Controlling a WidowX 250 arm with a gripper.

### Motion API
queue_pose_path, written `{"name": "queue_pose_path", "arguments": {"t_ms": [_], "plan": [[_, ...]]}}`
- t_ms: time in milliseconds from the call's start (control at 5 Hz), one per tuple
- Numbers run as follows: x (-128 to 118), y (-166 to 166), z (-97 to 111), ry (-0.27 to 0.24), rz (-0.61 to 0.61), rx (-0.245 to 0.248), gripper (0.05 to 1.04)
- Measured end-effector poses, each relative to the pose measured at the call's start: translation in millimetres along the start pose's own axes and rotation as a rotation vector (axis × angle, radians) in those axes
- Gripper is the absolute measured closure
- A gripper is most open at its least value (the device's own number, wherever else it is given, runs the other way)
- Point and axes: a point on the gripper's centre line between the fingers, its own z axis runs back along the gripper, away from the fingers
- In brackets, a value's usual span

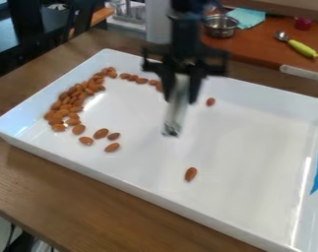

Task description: Sweep into pile

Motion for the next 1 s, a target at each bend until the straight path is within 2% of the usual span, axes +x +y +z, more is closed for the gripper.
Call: {"name": "queue_pose_path", "arguments": {"t_ms": [200,400,600,1000], "plan": [[-21.0,-30.4,-7.5,-0.028,-0.035,0.034,0.702],[-29.1,-43.8,-11.3,-0.060,-0.050,0.046,0.702],[-38.6,-48.3,-19.8,-0.075,-0.064,0.068,0.702],[-50.4,-28.8,-46.2,-0.075,-0.107,0.124,0.702]]}}
